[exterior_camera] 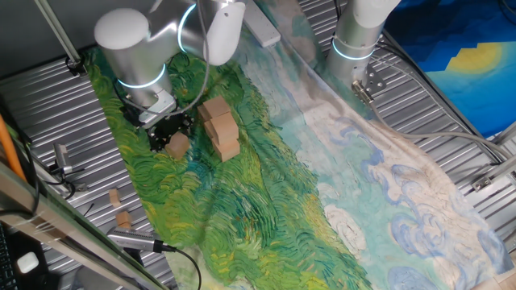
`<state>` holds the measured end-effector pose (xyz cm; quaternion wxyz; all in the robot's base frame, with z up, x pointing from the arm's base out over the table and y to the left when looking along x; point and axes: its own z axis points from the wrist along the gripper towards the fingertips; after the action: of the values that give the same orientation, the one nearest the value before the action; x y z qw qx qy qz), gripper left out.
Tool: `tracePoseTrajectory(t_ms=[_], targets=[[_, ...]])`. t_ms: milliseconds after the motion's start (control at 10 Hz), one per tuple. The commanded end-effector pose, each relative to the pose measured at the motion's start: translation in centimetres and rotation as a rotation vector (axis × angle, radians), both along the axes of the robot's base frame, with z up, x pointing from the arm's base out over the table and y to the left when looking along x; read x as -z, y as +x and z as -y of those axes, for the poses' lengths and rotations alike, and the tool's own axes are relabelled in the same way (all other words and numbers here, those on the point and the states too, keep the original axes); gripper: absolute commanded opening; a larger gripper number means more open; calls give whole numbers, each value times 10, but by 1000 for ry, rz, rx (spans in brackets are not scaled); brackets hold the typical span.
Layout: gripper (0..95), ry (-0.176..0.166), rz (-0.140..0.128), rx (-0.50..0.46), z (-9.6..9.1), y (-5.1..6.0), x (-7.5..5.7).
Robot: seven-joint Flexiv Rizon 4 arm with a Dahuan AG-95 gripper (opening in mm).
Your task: Stack the blocks into a pyramid shape
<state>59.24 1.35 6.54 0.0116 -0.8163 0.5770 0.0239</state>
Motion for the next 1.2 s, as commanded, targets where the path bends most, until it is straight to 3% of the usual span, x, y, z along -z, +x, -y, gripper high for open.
tracePoseTrajectory(t_ms=[100,700,800,1200], targets=[[760,3,5,-18,1,3,5],[760,31,29,-19,7,10,27],[570,47,31,-12,7,10,28],[570,47,31,-12,7,10,28]])
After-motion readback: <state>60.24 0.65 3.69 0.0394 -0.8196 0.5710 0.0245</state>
